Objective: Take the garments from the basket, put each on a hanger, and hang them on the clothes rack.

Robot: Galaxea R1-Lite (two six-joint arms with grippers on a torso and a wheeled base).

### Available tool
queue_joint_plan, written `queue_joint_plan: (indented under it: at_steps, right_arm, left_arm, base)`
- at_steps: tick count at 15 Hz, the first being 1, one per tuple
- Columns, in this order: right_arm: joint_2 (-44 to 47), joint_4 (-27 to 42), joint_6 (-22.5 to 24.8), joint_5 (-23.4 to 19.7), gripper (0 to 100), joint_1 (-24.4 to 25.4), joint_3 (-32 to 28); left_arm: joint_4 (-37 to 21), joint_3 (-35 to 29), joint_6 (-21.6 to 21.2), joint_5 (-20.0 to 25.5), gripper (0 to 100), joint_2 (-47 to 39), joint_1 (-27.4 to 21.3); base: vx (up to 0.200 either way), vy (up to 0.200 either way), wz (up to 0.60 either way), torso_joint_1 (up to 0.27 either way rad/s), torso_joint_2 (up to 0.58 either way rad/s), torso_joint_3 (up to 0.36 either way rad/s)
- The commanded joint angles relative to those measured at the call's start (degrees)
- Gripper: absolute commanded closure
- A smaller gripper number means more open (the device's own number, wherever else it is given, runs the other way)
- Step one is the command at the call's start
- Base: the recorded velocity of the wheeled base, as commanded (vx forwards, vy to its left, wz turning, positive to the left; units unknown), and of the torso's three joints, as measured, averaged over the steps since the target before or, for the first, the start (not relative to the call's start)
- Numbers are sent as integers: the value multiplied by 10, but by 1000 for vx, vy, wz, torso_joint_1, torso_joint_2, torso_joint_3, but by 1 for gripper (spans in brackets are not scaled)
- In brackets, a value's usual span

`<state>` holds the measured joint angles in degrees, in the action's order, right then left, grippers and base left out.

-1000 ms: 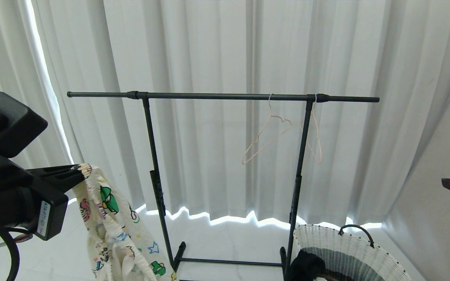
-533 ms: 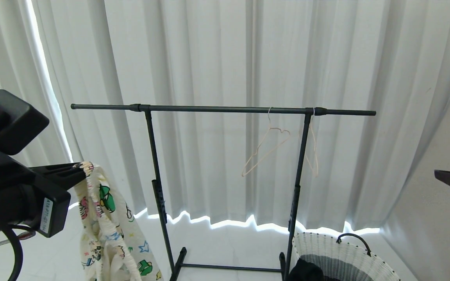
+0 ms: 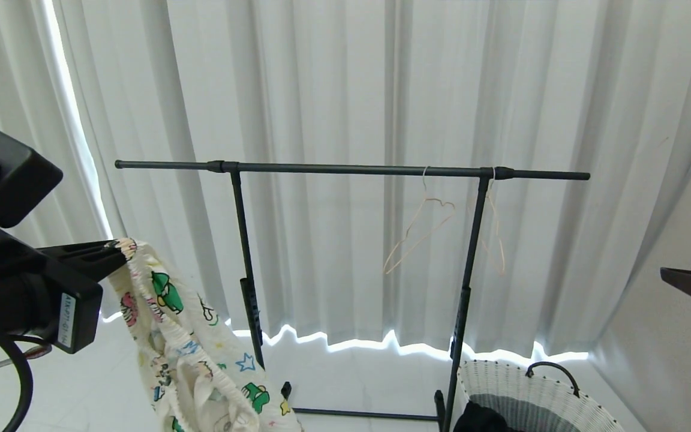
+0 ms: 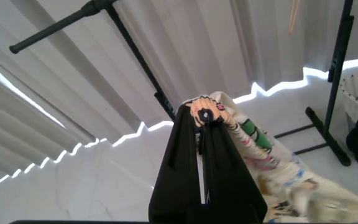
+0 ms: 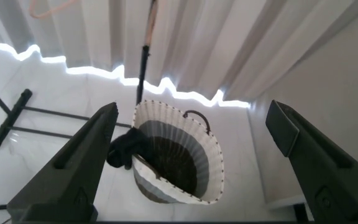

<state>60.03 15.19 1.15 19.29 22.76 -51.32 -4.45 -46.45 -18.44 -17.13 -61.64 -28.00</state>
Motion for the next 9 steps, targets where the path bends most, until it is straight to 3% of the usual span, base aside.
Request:
queue_joint_plan:
  at_steps: [1,8,9]
  right_arm:
    - [1,0,0,1,0,0,0]
    - [4,-1,-3,1,0,-1,3]
    - [5,-1,-3,2,0,-1,2]
  left_arm:
    - [0,0,0,0,100,-4,0]
    - [1,2,1,0,100,-4,0]
    - [1,2,1,0,100,-4,0]
  base:
    - [0,0,0,0,0,0]
    - [0,0,0,0,0,0]
    - [200,0,0,2,-2,2]
